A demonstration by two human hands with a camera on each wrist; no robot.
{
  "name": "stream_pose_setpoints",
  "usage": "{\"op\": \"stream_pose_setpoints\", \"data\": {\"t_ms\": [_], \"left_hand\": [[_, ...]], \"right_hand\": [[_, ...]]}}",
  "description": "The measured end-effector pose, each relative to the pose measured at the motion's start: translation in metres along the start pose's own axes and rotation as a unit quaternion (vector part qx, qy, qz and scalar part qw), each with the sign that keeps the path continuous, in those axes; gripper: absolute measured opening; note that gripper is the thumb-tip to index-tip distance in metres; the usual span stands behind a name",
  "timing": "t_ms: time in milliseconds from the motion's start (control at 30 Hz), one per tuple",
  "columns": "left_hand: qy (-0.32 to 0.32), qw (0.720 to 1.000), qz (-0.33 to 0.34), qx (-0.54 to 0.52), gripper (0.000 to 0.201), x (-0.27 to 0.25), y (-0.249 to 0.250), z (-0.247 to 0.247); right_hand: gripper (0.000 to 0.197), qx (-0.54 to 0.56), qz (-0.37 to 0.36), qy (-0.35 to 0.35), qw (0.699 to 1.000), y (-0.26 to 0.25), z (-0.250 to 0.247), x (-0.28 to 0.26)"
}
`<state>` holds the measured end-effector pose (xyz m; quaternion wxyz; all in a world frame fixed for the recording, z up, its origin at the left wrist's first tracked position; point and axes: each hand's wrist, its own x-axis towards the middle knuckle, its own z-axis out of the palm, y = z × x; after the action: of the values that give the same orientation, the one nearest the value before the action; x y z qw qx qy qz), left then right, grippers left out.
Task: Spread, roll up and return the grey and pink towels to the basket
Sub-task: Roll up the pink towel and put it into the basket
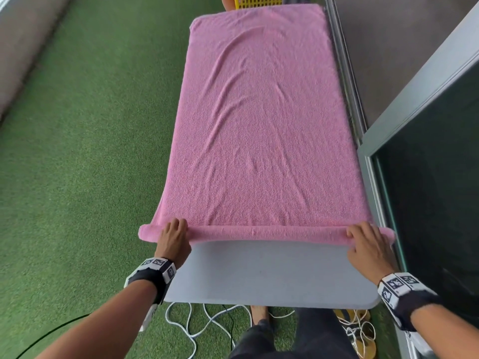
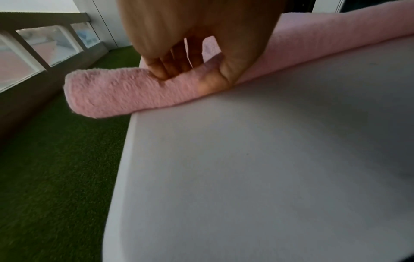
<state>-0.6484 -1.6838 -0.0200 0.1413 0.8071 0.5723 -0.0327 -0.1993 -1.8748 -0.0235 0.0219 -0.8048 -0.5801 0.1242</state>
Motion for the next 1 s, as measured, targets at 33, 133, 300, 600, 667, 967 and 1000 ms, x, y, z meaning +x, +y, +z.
{"op": "stream_pose_setpoints", "data": {"t_ms": [33,133,300,600,667,967,1000], "left_hand": [[-0.004,1.0,-0.005,0.001,0.041,-0.002,0.003,0.002],[0.015,1.0,0.008,0.013,0.051,-0.005,0.006,0.005],[0.034,0.999,0.0,-0.029,0.036,-0.001,0.004,-0.001],[-0.022,0.999,-0.011,-0.023,0.021,-0.058,0.001,0.006],[-0.024,0.999,0.002,-0.034,0.026,-0.08,-0.003,0.013],[0.001,0.998,0.053,-0.031,0.022,-0.134,-0.011,0.026],[0.005,0.998,0.056,-0.018,0.028,-0.128,-0.013,0.026]], "right_hand": [[0.038,0.0,0.007,-0.002,1.0,0.001,0.001,-0.001],[0.039,0.036,0.009,0.02,0.999,0.001,-0.002,0.004],[0.041,0.094,0.012,0.056,0.994,0.017,0.009,0.014],[0.033,0.08,0.05,0.103,0.99,0.006,0.022,-0.049],[0.032,0.079,0.053,0.102,0.99,0.006,0.028,-0.074],[0.027,0.032,0.06,0.086,0.994,0.007,0.044,-0.12],[0.03,0.032,0.058,0.084,0.994,0.006,0.042,-0.117]]}}
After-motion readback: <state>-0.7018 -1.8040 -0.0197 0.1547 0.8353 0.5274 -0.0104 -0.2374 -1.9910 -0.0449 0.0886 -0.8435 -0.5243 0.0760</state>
